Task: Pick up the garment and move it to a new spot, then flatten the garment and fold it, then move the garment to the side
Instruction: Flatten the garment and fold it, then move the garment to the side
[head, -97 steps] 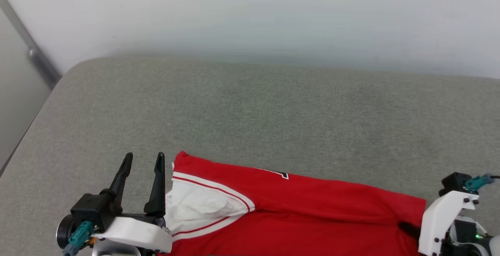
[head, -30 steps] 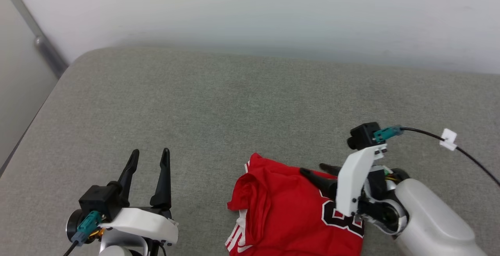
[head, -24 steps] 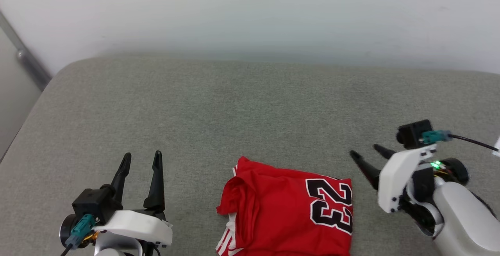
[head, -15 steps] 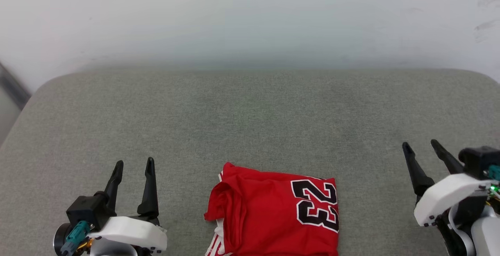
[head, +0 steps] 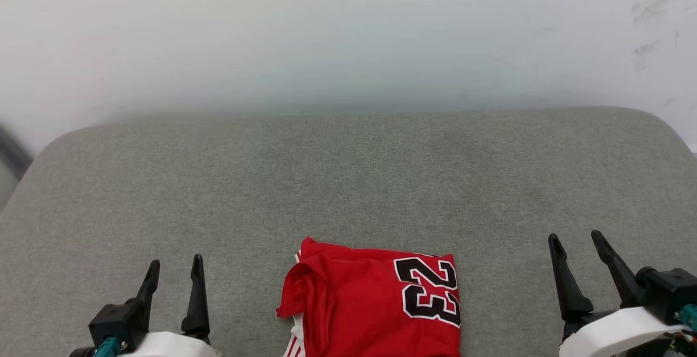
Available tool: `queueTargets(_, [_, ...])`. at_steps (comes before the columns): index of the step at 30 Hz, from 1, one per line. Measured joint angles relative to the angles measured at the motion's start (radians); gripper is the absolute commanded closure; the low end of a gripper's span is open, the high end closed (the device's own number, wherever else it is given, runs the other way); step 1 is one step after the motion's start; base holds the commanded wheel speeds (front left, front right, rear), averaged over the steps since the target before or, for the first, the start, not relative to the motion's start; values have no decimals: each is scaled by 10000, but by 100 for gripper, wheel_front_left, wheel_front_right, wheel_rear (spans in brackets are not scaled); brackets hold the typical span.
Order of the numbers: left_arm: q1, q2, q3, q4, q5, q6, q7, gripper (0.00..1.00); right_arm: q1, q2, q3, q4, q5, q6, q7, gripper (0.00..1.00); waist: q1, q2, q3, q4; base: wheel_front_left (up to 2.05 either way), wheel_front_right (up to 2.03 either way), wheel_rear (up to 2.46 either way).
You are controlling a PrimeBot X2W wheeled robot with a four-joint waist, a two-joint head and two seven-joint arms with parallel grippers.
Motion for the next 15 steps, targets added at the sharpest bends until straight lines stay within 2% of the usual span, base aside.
queueTargets(15, [267,19,33,-92,-42,79,0,0,110,105,35,-309,-119,0,453,0,0,0,-17,43,0,0,0])
